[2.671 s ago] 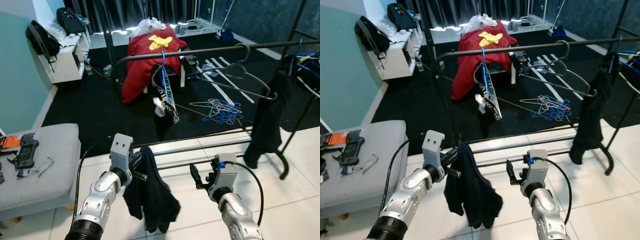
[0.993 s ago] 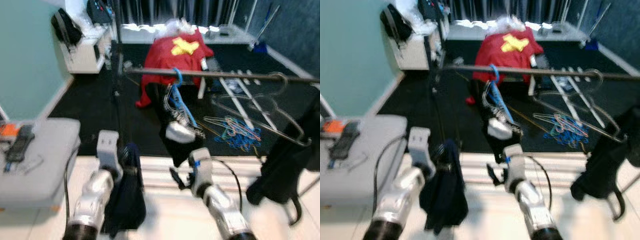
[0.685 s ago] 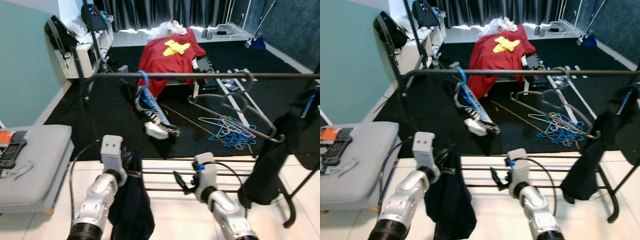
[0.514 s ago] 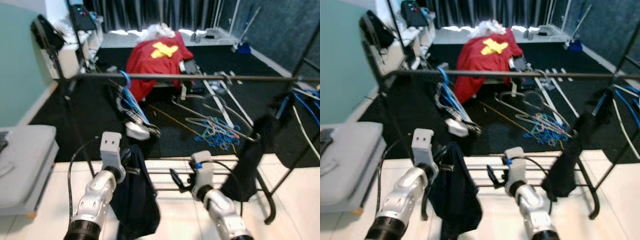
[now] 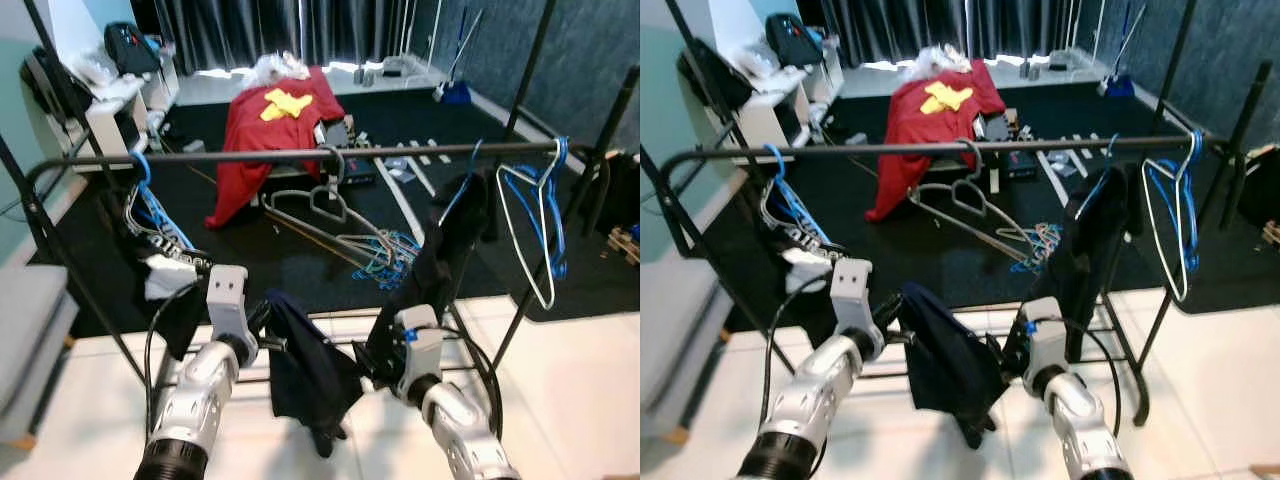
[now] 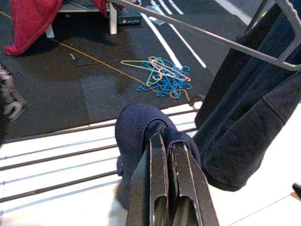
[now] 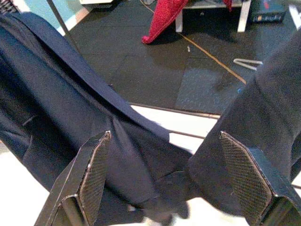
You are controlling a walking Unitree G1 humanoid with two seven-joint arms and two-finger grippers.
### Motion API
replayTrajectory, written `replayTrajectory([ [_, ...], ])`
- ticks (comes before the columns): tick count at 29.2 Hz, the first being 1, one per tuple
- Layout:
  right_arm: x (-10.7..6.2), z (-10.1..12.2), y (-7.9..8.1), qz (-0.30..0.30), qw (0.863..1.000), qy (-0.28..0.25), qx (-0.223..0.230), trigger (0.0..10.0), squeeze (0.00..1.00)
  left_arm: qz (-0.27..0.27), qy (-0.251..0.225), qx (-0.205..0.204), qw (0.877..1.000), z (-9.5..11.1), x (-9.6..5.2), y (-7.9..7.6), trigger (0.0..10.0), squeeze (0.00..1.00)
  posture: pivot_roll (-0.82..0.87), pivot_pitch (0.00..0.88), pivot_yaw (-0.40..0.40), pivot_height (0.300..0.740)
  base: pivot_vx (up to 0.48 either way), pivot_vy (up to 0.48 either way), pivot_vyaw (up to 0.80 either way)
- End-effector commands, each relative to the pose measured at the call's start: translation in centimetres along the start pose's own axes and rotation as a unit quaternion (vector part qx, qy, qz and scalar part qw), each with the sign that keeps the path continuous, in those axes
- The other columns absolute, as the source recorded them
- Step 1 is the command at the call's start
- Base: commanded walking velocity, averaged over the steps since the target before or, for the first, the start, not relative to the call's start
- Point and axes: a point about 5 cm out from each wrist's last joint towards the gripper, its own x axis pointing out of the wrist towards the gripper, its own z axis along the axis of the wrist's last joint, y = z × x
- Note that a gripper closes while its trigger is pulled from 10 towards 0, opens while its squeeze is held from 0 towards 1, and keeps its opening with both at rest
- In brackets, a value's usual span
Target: Hang hanger
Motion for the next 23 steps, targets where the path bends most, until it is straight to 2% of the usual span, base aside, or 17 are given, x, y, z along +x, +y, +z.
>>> replayTrajectory([
  [1, 0.1, 0.3, 0.4, 0.003, 1.000, -0.005, 0.003, 10.0, 0.00, 0.009, 0.001, -0.001, 1.000, -0.1, -0.2, 0.7, 10.0, 0.00, -0.09, 0.020, 0.024, 0.740, 0.000, 0.480, 0.00],
  [6, -0.2, 0.5, -0.2, -0.023, 0.999, -0.022, 0.002, 10.0, 0.00, 0.000, 0.001, 0.003, 1.000, -0.1, -0.1, 0.4, 10.0, 0.00, -0.09, 0.024, 0.030, 0.740, 0.000, 0.000, 0.00],
  [7, -0.4, 1.0, -0.8, -0.046, 0.998, -0.042, 0.001, 10.0, 0.00, -0.008, -0.001, 0.006, 1.000, -0.1, 0.0, 0.1, 10.0, 0.00, -0.10, 0.026, 0.035, 0.740, 0.000, 0.000, 0.00],
  [9, -1.1, 2.8, -2.7, -0.121, 0.988, -0.099, -0.009, 10.0, 0.00, -0.033, -0.007, 0.026, 0.999, -0.1, 0.1, -0.6, 10.0, 0.00, -0.10, 0.030, 0.041, 0.740, 0.000, 0.000, 0.00],
  [10, -1.1, 2.8, -2.7, -0.121, 0.988, -0.099, -0.009, 10.0, 0.00, -0.033, -0.007, 0.026, 0.999, -0.1, 0.1, -0.6, 10.0, 0.00, -0.10, 0.030, 0.041, 0.740, 0.000, 0.000, 0.00],
  [14, -2.1, 5.0, -4.9, -0.194, 0.968, -0.156, -0.020, 10.0, 0.00, -0.072, -0.019, 0.035, 0.997, 0.1, 0.1, -1.7, 10.0, 0.00, -0.11, 0.032, 0.045, 0.740, 0.000, 0.000, 0.00],
  [18, -2.4, 6.0, -5.6, -0.206, 0.962, -0.177, -0.023, 10.0, 0.00, -0.085, -0.023, 0.030, 0.996, 0.2, 0.1, -2.1, 10.0, 0.00, -0.11, 0.032, 0.045, 0.740, 0.000, 0.000, 0.00],
  [23, -2.5, 7.2, -5.7, -0.203, 0.959, -0.198, -0.023, 10.0, 0.00, -0.092, -0.025, 0.029, 0.995, 0.2, 0.1, -2.4, 10.0, 0.00, -0.11, 0.030, 0.046, 0.740, 0.275, 0.000, 0.00],
])
